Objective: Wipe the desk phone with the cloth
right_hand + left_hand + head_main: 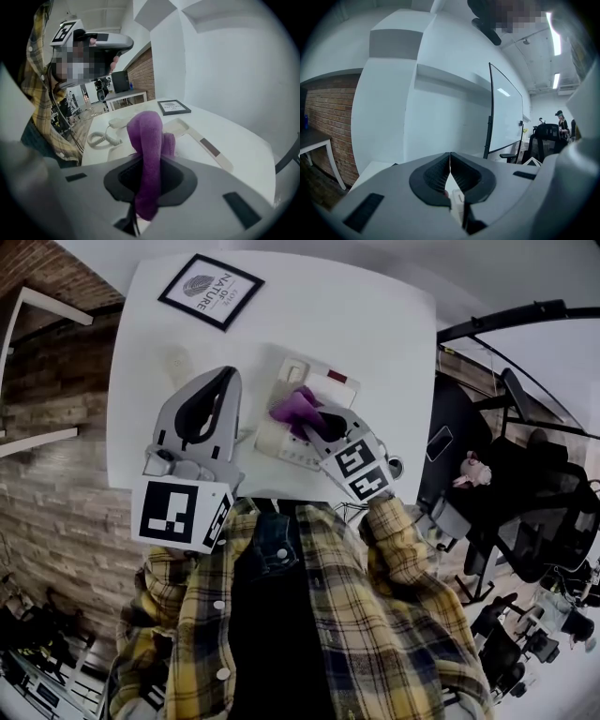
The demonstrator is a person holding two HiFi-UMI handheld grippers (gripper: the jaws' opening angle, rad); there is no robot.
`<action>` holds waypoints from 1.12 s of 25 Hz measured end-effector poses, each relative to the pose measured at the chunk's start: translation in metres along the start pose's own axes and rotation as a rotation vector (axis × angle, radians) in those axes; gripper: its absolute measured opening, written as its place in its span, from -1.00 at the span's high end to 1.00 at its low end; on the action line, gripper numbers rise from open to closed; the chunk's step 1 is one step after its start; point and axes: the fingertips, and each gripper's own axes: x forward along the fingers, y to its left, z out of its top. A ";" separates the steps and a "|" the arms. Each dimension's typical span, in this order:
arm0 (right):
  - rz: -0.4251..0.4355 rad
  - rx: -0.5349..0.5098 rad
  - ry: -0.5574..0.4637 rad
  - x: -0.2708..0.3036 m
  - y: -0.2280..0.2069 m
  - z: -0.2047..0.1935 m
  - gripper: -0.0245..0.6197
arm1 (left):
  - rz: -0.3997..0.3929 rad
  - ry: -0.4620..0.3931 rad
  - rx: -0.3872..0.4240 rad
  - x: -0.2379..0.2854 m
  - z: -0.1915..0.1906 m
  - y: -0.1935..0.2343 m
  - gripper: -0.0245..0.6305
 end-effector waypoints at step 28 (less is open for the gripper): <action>0.145 0.157 -0.046 -0.026 0.051 -0.024 0.72 | -0.049 0.006 0.008 -0.001 -0.001 -0.021 0.87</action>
